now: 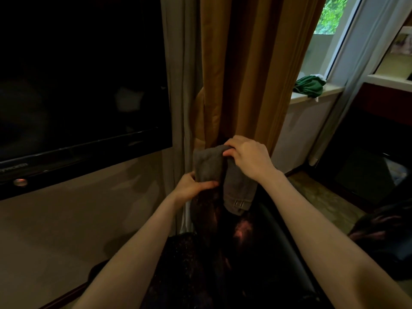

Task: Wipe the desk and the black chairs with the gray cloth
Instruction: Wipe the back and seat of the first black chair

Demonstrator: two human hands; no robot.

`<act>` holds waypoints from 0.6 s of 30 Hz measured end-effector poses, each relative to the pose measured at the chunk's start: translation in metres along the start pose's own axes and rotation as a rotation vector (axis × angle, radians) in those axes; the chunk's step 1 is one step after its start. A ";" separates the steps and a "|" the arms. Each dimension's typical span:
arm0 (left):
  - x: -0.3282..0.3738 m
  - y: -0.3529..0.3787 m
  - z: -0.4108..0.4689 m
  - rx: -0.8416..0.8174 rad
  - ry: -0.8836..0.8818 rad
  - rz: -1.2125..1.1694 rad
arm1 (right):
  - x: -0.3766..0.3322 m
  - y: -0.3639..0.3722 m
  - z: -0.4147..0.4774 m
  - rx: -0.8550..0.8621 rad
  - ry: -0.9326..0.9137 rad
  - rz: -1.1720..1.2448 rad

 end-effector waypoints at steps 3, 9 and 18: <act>-0.004 -0.006 0.001 0.115 -0.003 -0.196 | -0.011 -0.008 -0.009 0.229 -0.129 -0.037; 0.001 -0.004 0.011 0.296 -0.052 -0.554 | -0.032 0.012 -0.051 0.536 -0.459 -0.251; 0.000 -0.007 0.012 0.133 -0.056 -0.540 | 0.006 0.031 -0.052 0.068 0.202 0.653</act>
Point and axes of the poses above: each hand's wrist, its own z-axis towards the middle knuckle, its own y-axis out of the palm, x = y × z, the point moved 7 cm from there along z, towards the middle knuckle
